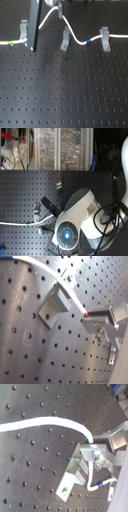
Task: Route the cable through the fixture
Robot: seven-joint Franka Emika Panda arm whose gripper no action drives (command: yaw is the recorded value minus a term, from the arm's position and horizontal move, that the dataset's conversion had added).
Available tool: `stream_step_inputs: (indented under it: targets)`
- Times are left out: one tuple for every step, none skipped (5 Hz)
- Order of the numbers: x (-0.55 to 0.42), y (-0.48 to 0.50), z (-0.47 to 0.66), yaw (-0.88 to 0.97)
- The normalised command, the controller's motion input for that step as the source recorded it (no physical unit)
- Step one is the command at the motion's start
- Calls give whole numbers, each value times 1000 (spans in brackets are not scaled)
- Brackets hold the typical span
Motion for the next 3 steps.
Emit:
stream_step_inputs:
  targets:
    - [-10, 29, 11, 0]
    - [126, 403, -52, 320]
    - [200, 280, -234, 440]
